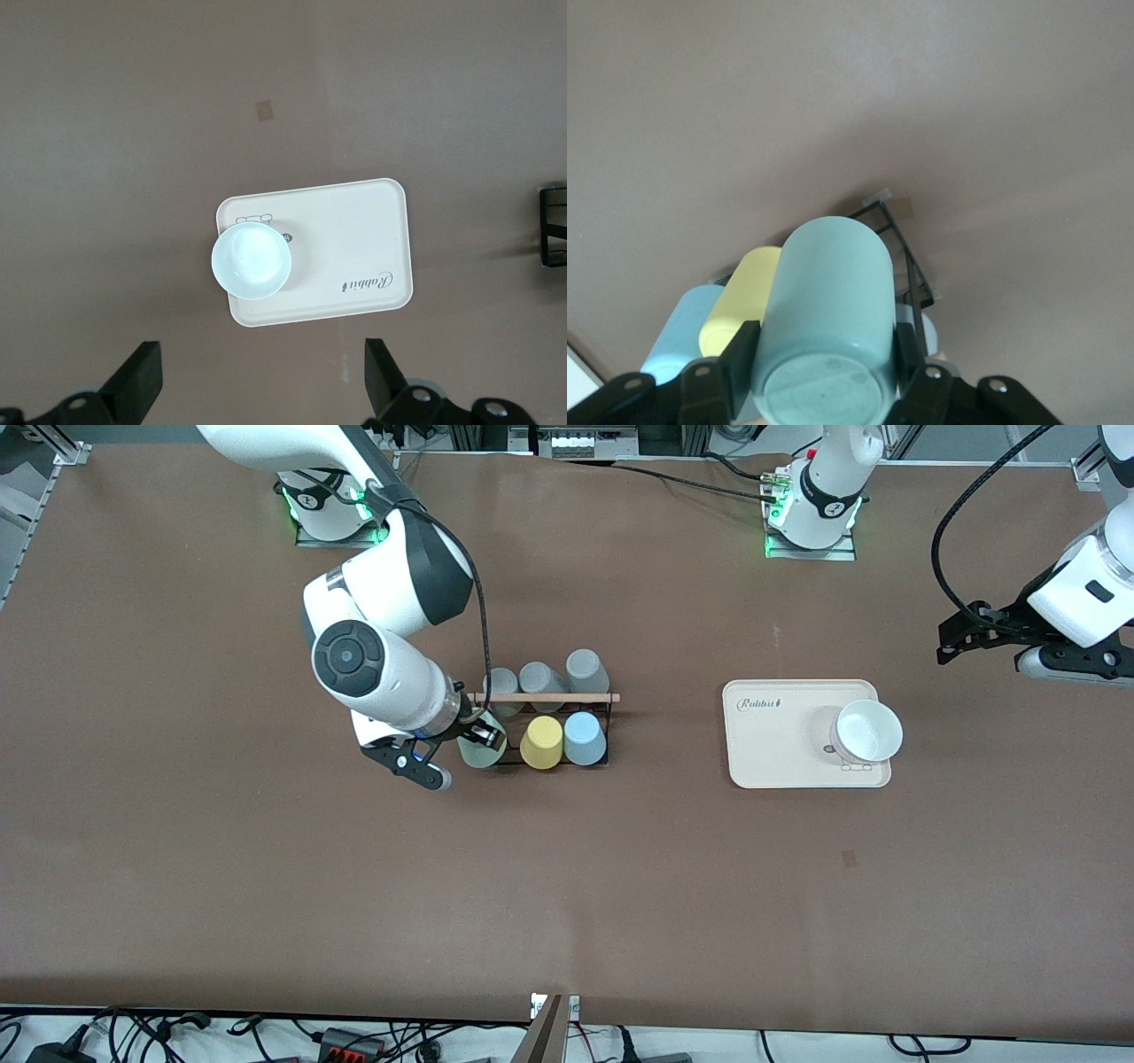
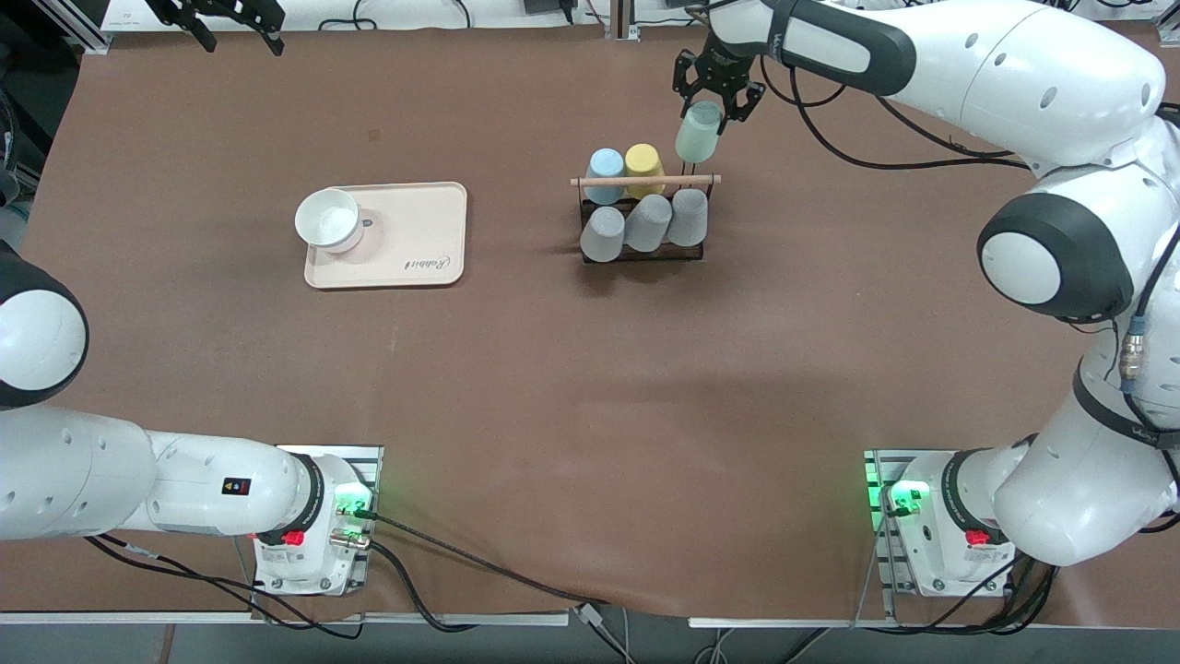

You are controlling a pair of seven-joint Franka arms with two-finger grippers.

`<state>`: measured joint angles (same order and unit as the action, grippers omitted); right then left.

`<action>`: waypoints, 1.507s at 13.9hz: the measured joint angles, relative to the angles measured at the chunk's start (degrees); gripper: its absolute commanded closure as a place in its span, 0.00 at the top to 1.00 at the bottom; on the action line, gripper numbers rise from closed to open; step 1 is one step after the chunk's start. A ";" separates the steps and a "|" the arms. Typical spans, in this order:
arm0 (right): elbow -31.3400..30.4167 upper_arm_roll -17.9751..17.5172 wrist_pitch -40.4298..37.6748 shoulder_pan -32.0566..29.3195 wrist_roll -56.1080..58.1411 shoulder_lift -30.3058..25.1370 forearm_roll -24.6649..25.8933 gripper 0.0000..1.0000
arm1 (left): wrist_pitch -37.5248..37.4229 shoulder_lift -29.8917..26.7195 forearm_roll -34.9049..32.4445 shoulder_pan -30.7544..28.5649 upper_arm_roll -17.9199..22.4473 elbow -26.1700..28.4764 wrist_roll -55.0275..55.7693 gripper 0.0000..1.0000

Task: Hang scattered cups on rack with three cups
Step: 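Carry the teal cup to the rack with the right gripper, then hang the teal cup on a rack peg and open the right gripper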

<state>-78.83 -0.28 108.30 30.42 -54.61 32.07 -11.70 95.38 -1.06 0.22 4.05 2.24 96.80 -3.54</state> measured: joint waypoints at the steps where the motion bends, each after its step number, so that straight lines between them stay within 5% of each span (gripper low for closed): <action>1: 0.03 0.00 0.00 0.37 -0.62 0.21 -0.45 0.28 | 0.11 -0.01 0.00 0.07 0.00 -0.25 -0.22 1.00; 5: 0.06 0.36 -0.06 0.43 -0.97 0.93 -4.50 0.28 | 0.24 -0.01 -0.01 0.10 0.00 -0.79 -0.47 1.00; 15: 0.07 0.61 -0.42 0.33 -1.35 4.15 -4.65 0.29 | 0.24 0.00 -0.03 0.09 0.26 -0.81 -0.51 1.00; 16: 0.07 0.61 -0.48 0.33 -1.39 4.51 -4.65 0.34 | 0.24 0.00 -0.03 0.08 0.34 -0.81 -0.53 1.00; 17: 0.07 0.61 -0.50 0.32 -1.42 4.91 -4.65 0.55 | 0.25 0.00 -0.03 0.08 0.37 -0.82 -0.54 1.00; 18: 0.07 0.61 -0.51 0.32 -1.48 5.28 -4.65 1.00 | 0.31 -0.01 -0.03 0.09 0.35 -0.85 -0.54 1.00; 21: 0.07 0.69 -0.51 0.32 -2.91 6.08 -4.65 1.00 | 0.27 -0.01 -0.03 0.11 0.31 -0.98 -0.55 1.00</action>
<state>-78.76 0.41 107.79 30.74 -57.52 38.15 -16.35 95.66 -1.06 0.19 4.15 2.55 95.82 -4.09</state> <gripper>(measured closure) 0.194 0.000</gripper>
